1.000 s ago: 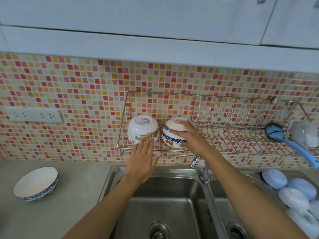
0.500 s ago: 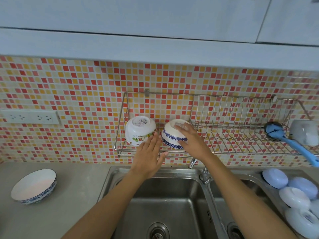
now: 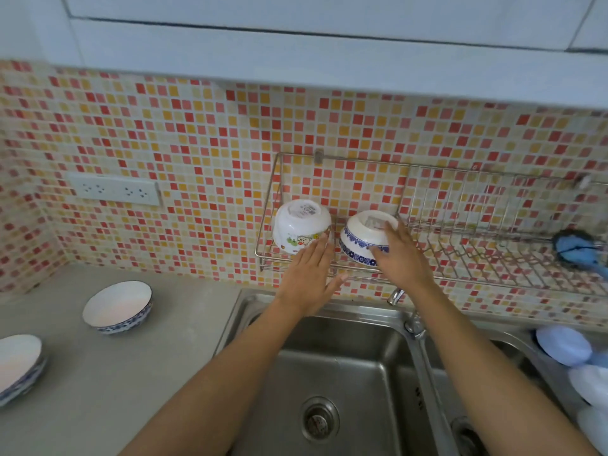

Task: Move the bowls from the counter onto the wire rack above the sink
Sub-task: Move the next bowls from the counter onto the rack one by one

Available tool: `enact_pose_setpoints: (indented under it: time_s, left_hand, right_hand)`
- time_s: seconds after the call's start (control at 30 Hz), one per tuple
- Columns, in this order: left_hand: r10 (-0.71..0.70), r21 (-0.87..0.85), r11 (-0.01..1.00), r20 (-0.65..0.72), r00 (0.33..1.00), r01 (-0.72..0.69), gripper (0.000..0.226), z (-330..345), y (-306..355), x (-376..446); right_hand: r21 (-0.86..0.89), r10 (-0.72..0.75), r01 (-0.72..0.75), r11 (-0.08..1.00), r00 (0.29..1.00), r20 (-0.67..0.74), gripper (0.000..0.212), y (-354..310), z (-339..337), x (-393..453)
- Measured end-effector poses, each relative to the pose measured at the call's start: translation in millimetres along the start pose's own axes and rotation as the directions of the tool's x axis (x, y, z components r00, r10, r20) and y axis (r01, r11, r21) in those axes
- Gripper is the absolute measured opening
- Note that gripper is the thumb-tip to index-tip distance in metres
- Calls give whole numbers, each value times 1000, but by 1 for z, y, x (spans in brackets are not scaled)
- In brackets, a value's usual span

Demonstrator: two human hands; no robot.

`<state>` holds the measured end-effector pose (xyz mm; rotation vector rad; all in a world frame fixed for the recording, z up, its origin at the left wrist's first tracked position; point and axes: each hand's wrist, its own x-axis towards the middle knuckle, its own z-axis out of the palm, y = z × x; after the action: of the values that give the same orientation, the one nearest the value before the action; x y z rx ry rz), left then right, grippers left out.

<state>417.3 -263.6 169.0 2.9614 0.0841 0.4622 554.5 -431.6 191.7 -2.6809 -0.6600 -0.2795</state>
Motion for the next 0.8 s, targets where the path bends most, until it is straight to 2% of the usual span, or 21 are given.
enact_pose_setpoints:
  time_s: [0.17,0.27,0.33,0.4,0.53,0.67,0.8]
  left_hand:
    - [-26,-51,998,-27,999,24,69,-20,-28,-22]
    - [-30,-95,995,-188,982,12,53,-41,-51,-43]
    - [-15,-100,995,-339,941,-21,41,-54,-71,-64]
    - [-40,-124,992,-419,907,-13,36,-61,-100,-89]
    - [-172,-178,978,-414,894,106,36,-70,-175,-148]
    - [-388,-217,920,-384,838,327,36,-68,-262,-218]
    - [-567,-187,824,-298,768,535,38,-59,-344,-295]
  right_hand:
    - [10,-43,46,999,980,-192,58,-21,8,-28]
    - [60,-138,161,985,950,-281,51,-57,18,-53]
    - [99,-214,259,961,920,-327,45,-91,24,-69]
    - [157,-276,340,927,904,-326,40,-131,32,-82]
    - [313,-365,420,852,904,-222,37,-215,67,-104]
    - [415,-436,413,811,899,-43,34,-306,127,-122]
    - [430,-531,424,797,831,164,39,-397,195,-145]
